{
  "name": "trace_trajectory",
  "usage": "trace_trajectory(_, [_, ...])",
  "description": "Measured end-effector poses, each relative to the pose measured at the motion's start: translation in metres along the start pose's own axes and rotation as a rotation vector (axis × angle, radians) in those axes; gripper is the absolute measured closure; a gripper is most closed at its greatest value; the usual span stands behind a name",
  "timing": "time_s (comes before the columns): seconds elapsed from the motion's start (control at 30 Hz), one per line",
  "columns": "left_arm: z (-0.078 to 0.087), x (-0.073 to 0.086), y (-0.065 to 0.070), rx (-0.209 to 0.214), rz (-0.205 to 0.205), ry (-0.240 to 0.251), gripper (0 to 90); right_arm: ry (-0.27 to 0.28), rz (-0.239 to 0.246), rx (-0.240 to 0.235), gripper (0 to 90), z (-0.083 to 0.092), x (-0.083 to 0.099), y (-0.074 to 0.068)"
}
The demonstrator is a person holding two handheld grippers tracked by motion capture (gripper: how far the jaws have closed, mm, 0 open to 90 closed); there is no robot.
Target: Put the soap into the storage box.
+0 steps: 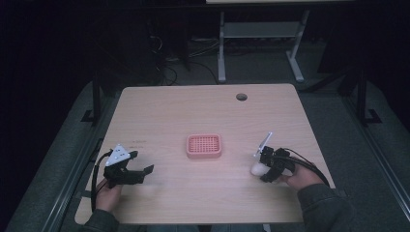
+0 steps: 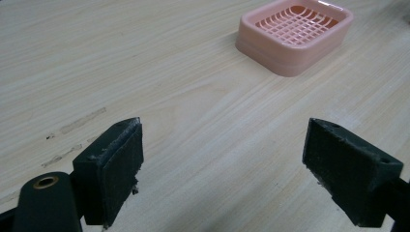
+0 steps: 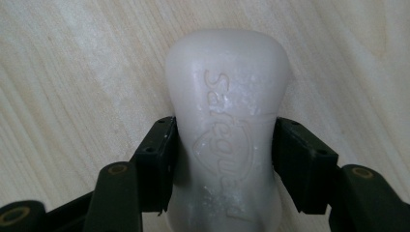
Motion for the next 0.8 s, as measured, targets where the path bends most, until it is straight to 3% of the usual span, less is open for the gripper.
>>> trace_trajectory(0.17, [-0.001, 0.000, 0.000, -0.002, 0.003, 0.007, 13.9, -0.005, 0.005, -0.005, 47.3, 0.001, -0.001, -0.001])
trace_trajectory(0.33, [0.000, 0.000, 0.000, -0.003, 0.003, 0.005, 13.9, -0.036, 0.033, 0.004, 48.0, 0.001, -0.003, -0.002])
trace_trajectory(0.8, [0.001, 0.000, -0.002, -0.007, 0.005, 0.013, 13.9, -0.038, 0.089, -0.003, 48.6, 0.008, -0.015, -0.007])
Point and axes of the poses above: each handheld gripper's, and its own axes: z roughly backward along the jaws, x roughly out of its underside, y roughly to its right, the point moved 5 cm from there along -z, roughly forward along the jaws, and after that the axes turned 6 degrees about y, right-handed, at the moved point
